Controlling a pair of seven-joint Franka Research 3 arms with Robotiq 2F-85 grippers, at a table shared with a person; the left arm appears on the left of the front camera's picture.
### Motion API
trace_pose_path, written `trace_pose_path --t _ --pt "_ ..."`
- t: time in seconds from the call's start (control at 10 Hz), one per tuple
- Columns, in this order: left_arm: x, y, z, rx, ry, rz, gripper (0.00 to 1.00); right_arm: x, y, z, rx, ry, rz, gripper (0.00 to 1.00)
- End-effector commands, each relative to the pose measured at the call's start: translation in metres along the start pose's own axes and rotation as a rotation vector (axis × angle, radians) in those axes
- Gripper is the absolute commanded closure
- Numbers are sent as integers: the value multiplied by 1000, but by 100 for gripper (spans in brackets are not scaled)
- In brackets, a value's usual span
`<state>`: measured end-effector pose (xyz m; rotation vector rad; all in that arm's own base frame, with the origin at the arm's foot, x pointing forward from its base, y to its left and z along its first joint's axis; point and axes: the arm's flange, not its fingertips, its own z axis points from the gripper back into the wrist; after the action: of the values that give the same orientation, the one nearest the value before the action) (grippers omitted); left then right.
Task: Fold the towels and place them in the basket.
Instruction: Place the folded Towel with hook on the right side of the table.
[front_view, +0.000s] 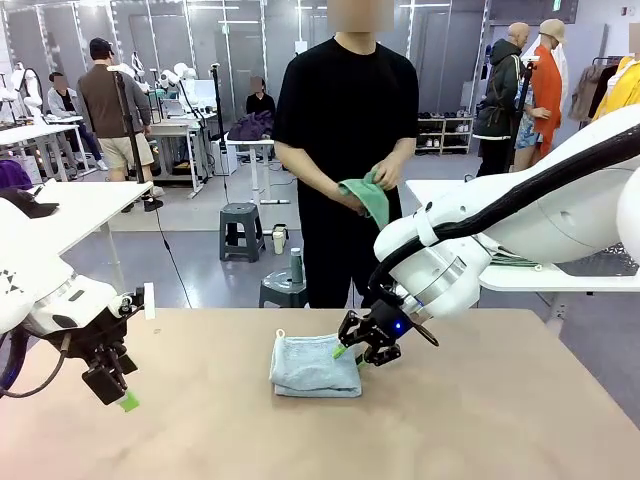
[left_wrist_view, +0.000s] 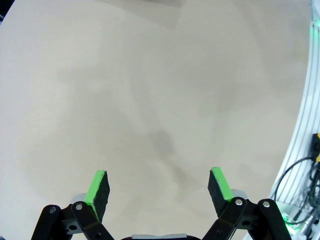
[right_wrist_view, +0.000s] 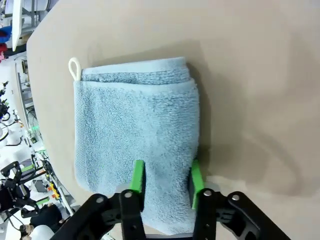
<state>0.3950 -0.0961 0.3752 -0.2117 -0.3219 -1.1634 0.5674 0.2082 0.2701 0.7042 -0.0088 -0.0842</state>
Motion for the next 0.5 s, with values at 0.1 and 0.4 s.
trace_pose_path --t 0.1,0.4 --pt "0 1 0 10 12 0 0 4 8 -6 -36 -12 -19 100" --pt "0 1 0 10 12 0 0 1 12 -8 -52 -9 -14 100"
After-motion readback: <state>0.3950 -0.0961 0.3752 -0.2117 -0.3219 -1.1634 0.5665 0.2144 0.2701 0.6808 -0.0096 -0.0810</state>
